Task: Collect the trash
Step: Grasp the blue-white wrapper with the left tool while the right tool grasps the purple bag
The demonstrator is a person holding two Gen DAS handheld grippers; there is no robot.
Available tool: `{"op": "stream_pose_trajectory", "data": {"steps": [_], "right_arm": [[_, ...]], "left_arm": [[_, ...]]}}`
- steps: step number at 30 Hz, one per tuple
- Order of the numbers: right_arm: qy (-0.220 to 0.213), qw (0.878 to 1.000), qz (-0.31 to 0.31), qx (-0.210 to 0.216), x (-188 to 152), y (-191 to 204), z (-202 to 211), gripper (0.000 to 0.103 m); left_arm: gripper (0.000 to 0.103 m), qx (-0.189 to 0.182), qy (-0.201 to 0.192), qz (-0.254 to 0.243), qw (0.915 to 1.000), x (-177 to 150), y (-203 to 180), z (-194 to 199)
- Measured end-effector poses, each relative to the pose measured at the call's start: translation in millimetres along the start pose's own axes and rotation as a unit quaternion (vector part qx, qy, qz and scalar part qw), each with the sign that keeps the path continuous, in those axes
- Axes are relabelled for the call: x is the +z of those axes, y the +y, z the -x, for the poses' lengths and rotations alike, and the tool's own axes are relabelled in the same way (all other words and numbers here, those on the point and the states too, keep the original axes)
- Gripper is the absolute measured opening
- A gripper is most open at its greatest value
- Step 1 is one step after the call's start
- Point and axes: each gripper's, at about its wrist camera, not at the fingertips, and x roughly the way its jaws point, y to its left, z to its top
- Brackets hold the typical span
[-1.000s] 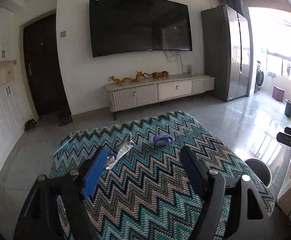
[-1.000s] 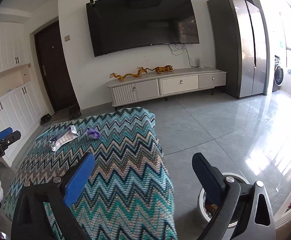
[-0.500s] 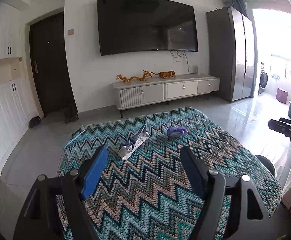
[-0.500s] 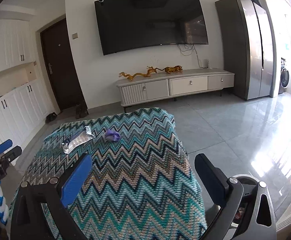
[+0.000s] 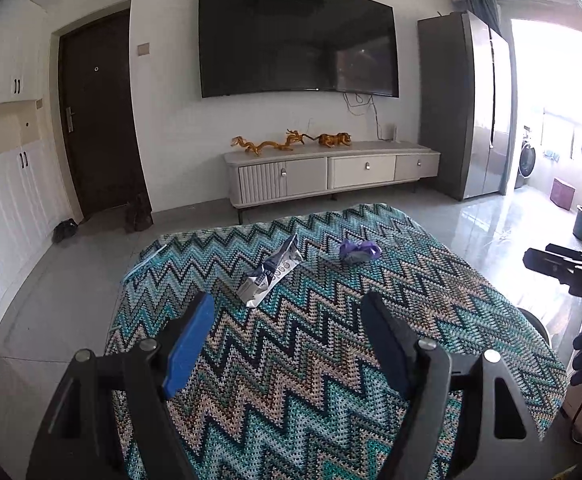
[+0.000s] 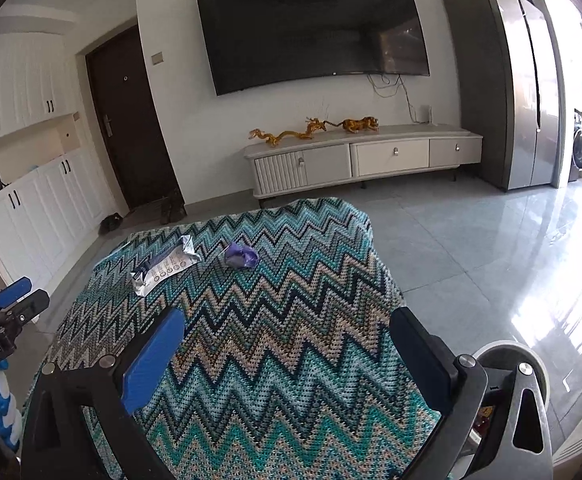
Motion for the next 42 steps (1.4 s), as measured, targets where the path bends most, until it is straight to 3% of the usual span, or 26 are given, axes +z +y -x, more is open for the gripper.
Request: {"op": "stream_pose_trajectory", "data": {"steps": [8,19,29,37,42], "right_arm": [[0.054,0.998,0.003,0.018,-9,3,-34,0.103],[0.125,0.990,0.022,0.056,-22,3,-85,0.103],[0.143,0.982,0.072,0.098,7,16,-155,0.102],[0.139,0.974,0.131,0.117,44,30,-221,0.099],[0.143,0.970,0.147,0.129,54,39,-260,0.087]], "left_arm": [[0.074,-0.005,0.025,-0.002,0.9997,-5,0,-25],[0.074,-0.026,0.097,-0.007,0.9949,-24,7,-84],[0.074,-0.044,0.120,-0.020,0.9917,14,33,-158],[0.074,-0.028,0.153,-0.069,0.9854,34,17,-227],[0.073,-0.020,0.174,-0.058,0.9829,32,16,-256]]}}
